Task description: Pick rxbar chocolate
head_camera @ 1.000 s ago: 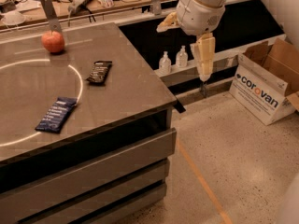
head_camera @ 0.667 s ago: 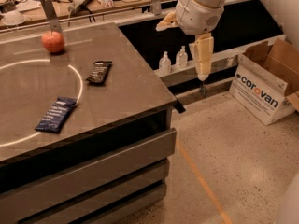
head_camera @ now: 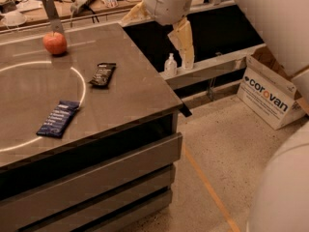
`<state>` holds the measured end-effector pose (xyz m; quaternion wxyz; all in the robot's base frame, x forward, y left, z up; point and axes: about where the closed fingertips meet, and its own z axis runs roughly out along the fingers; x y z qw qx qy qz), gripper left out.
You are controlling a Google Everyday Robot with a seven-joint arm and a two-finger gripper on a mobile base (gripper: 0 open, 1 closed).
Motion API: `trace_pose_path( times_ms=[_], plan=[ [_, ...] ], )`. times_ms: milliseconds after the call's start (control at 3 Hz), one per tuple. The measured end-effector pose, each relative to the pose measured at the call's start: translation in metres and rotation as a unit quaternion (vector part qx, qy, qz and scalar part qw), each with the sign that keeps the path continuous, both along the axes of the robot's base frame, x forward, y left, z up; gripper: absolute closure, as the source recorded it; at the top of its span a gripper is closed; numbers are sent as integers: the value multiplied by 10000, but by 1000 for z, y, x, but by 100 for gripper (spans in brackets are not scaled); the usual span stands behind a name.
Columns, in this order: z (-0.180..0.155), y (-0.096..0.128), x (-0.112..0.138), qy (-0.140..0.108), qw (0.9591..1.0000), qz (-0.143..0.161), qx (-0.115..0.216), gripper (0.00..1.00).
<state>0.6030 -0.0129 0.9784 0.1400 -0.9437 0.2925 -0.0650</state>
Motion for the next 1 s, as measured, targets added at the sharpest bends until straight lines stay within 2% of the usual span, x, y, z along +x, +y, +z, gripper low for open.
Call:
trace_pose_path(
  times_ms=[333, 667, 1000],
  plan=[
    [-3, 43, 7, -189, 9930, 1129, -300, 0],
    [-12, 86, 18, -314, 9763, 2088, -468, 0],
    [-26, 115, 34, -348, 9613, 2689, -488, 0]
  ],
)
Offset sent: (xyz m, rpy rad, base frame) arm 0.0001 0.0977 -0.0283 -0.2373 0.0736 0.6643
